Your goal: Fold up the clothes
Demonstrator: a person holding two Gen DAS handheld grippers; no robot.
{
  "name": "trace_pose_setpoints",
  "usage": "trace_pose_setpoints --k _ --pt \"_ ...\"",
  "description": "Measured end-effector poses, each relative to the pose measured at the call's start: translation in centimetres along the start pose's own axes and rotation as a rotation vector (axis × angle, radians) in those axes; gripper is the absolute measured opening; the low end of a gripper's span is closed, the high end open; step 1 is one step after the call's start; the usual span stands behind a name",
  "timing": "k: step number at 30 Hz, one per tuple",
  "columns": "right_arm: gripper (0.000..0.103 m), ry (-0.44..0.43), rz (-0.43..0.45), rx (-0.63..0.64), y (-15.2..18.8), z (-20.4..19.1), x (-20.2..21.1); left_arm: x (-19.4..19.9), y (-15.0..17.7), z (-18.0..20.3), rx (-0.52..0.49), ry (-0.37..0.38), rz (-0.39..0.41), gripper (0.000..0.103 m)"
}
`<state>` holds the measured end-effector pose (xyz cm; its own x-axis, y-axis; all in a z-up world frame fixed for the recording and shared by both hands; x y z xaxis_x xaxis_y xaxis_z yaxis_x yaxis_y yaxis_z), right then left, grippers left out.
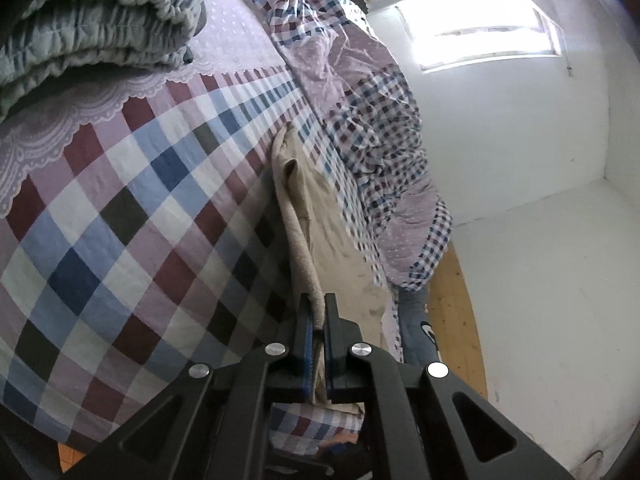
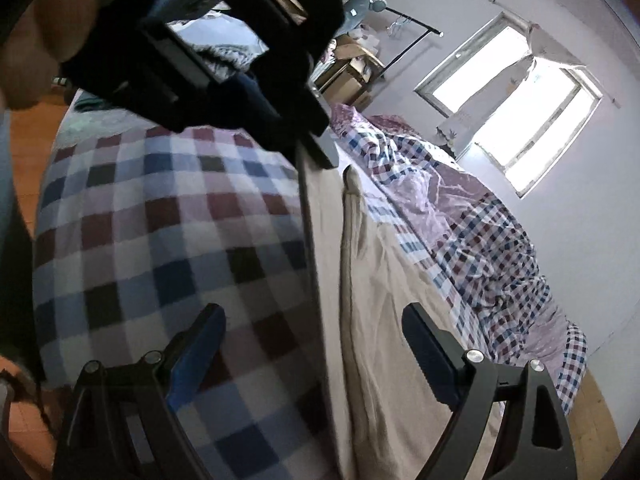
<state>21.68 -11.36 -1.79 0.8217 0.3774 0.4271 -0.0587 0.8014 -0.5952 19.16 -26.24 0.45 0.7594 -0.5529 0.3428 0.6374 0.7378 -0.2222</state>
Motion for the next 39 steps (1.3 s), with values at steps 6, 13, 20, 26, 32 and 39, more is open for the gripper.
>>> trace_pose_setpoints --k 6,13,20,26,32,39 --pt "0.091 0.065 -0.012 0.018 -1.6 -0.1 -1.7 0.2 -0.1 0.0 0.012 0.006 -0.011 0.002" --pt "0.058 0.128 -0.055 0.036 -2.4 -0.5 -3.8 0.2 -0.1 -0.2 0.025 0.012 -0.02 0.002" --pt "0.033 0.134 -0.031 0.069 -2.9 -0.9 -4.1 0.3 -0.1 -0.2 0.028 0.008 -0.029 0.002" --pt "0.026 0.133 -0.067 0.056 -3.0 -0.7 -5.3 0.1 -0.1 -0.2 0.024 0.0 -0.036 0.002" --pt "0.009 0.136 -0.076 0.031 -3.3 -0.1 -5.5 0.0 -0.3 0.4 -0.009 -0.001 -0.045 0.002" --pt "0.008 0.05 -0.098 -0.004 -3.3 0.6 -5.7 -0.5 -0.9 2.4 -0.119 -0.014 -0.068 0.011"
Point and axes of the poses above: each gripper's, at about its wrist camera, not at the fingertips, and x roughly against the way its jaws point, z to its right, y to its underside, the point moved 1 cm from there along -x, roughly the way its jaws point, and after that the axes turned 2 degrees about y, right-handed, at the moved point
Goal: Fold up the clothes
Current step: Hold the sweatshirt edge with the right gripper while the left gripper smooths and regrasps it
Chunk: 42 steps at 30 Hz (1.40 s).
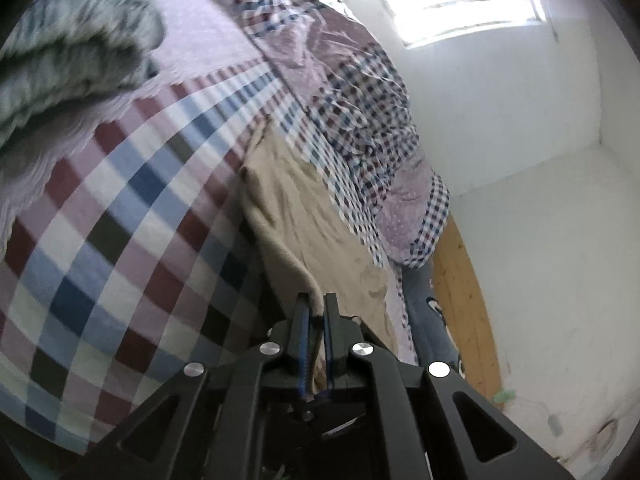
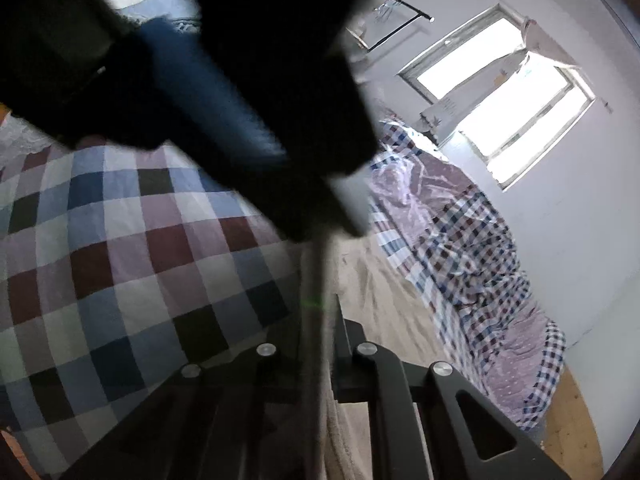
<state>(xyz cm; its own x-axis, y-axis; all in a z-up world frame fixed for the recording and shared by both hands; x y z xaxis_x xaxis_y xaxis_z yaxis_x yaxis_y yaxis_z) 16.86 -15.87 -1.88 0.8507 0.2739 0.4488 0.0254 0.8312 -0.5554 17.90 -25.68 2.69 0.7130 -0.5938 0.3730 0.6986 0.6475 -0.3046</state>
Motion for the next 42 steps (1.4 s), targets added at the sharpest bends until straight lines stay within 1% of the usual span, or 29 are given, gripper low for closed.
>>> trace_pose_setpoints --k 1,2,4,7,10,14,15,17,20,22,25,27,29,31,33,36,42 --pt "0.008 -0.007 -0.005 -0.004 0.0 0.1 0.0 0.0 -0.1 0.1 -0.006 -0.006 0.0 0.026" --pt "0.008 -0.013 -0.01 -0.009 0.1 0.3 -0.1 -0.1 -0.2 0.0 -0.004 -0.018 0.001 0.047" --pt "0.008 -0.021 -0.019 -0.012 0.0 0.5 -0.3 -0.2 -0.4 -0.5 0.016 -0.04 0.001 0.065" --pt "0.008 -0.043 -0.039 -0.033 0.1 0.9 -0.6 -0.8 -0.6 -1.0 0.04 -0.066 -0.016 0.071" --pt "0.007 -0.067 -0.057 -0.06 0.1 0.7 -0.5 -1.0 -0.9 -1.4 0.055 -0.076 -0.015 0.072" --pt "0.007 -0.093 -0.081 -0.096 0.3 0.3 -0.2 -0.6 -1.7 -1.7 0.058 -0.06 0.013 0.072" --pt "0.007 -0.098 -0.087 -0.104 0.4 0.2 -0.1 -0.6 -2.0 -1.8 0.053 -0.063 0.006 0.072" --pt "0.007 -0.1 -0.09 -0.112 0.3 0.3 0.1 -0.9 -2.6 -2.1 0.046 -0.078 -0.024 0.072" --pt "0.007 -0.102 -0.092 -0.133 0.1 1.0 0.2 -1.8 -3.4 -2.9 0.043 -0.123 -0.065 0.072" --pt "0.007 -0.102 -0.09 -0.153 -0.1 1.6 0.3 -2.1 -3.9 -3.3 0.045 -0.129 -0.077 0.072" --pt "0.007 -0.104 -0.091 -0.173 -0.3 2.2 0.6 -2.6 -4.3 -3.5 0.042 -0.095 -0.099 0.072" --pt "0.007 -0.109 -0.092 -0.184 -0.3 2.7 0.6 -3.5 -4.6 -3.2 0.029 -0.078 -0.137 0.072" --pt "0.006 -0.111 -0.091 -0.194 -0.3 3.1 0.7 -4.6 -5.0 -2.9 0.008 -0.072 -0.18 0.072" --pt "0.006 -0.114 -0.089 -0.207 -0.3 3.7 1.0 -5.5 -5.4 -2.5 -0.012 -0.069 -0.205 0.072" --pt "0.006 -0.114 -0.089 -0.216 -0.5 4.3 1.2 -6.3 -5.9 -2.4 -0.019 -0.06 -0.226 0.072" --pt "0.006 -0.124 -0.092 -0.233 -0.5 5.0 1.5 -7.9 -6.6 -2.3 -0.02 -0.053 -0.282 0.072" --pt "0.005 -0.136 -0.088 -0.253 -0.4 6.0 2.1 -9.6 -7.7 -1.5 -0.046 -0.04 -0.315 0.072"
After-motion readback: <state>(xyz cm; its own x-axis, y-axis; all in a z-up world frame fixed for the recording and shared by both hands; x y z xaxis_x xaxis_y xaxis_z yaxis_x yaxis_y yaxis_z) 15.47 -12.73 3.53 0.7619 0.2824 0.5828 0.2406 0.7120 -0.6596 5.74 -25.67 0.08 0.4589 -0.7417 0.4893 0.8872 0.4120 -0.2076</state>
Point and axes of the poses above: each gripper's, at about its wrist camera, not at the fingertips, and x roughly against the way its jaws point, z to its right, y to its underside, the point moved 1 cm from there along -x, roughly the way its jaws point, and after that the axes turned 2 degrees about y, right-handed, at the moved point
